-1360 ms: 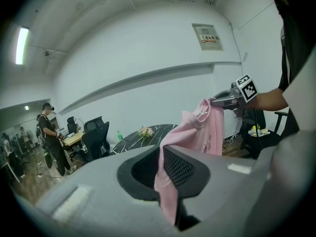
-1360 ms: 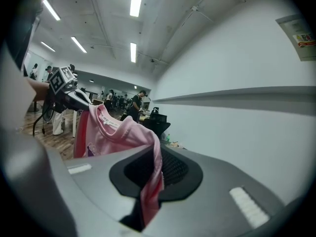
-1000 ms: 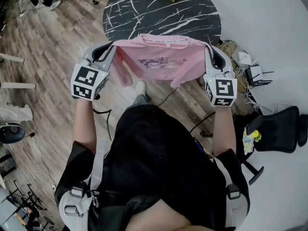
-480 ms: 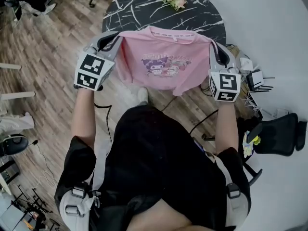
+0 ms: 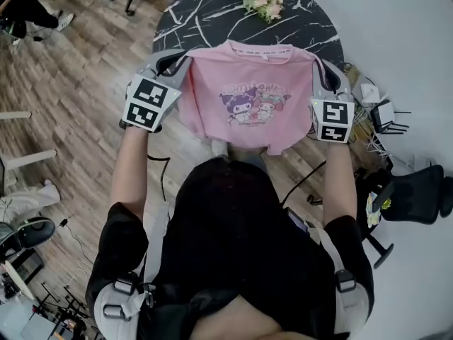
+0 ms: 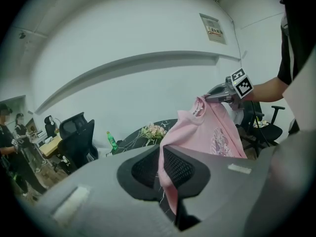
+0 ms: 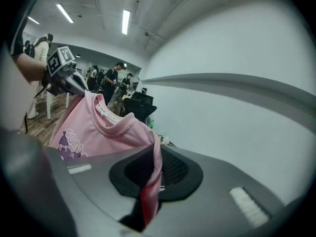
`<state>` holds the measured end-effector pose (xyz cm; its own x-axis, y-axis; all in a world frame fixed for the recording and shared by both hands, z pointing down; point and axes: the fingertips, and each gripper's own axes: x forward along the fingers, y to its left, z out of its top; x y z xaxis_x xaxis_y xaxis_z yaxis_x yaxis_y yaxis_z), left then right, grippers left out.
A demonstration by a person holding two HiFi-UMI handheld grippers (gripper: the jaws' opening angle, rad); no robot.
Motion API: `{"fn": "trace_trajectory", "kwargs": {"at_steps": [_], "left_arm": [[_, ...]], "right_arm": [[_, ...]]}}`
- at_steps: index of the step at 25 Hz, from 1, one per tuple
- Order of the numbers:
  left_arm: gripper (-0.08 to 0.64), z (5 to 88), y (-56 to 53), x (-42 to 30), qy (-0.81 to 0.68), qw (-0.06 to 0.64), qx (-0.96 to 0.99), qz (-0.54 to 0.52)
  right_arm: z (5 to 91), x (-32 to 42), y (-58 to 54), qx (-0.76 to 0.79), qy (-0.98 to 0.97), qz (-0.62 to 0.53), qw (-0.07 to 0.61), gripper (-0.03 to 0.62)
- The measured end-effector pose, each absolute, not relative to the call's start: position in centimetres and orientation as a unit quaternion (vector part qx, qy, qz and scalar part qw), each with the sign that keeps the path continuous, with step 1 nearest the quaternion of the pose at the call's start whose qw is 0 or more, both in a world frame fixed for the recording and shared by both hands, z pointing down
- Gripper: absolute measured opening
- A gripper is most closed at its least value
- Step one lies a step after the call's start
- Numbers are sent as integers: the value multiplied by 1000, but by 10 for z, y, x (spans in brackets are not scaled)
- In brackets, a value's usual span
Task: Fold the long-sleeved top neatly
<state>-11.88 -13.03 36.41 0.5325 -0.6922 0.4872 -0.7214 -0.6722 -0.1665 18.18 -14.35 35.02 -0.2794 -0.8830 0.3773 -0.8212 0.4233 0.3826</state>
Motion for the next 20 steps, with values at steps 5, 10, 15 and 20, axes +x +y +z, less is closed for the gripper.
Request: {"fn": "trace_trajectory", "kwargs": {"at_steps": [5, 10, 15, 20], "left_arm": [[26, 379, -162, -119, -405, 36, 872, 272], [26, 405, -197, -121, -404, 47, 866, 290], [26, 443, -226, -122, -404, 80, 857, 309], [26, 477, -254, -122, -407, 108, 848, 322]], "right_arm": [[365, 181, -172, 541, -790, -49, 285, 23], [391, 175, -208, 521, -796, -46, 306, 23], [431, 173, -241, 505, -800, -18, 324, 23], [469, 173, -271, 492, -801, 7, 341, 23]]}}
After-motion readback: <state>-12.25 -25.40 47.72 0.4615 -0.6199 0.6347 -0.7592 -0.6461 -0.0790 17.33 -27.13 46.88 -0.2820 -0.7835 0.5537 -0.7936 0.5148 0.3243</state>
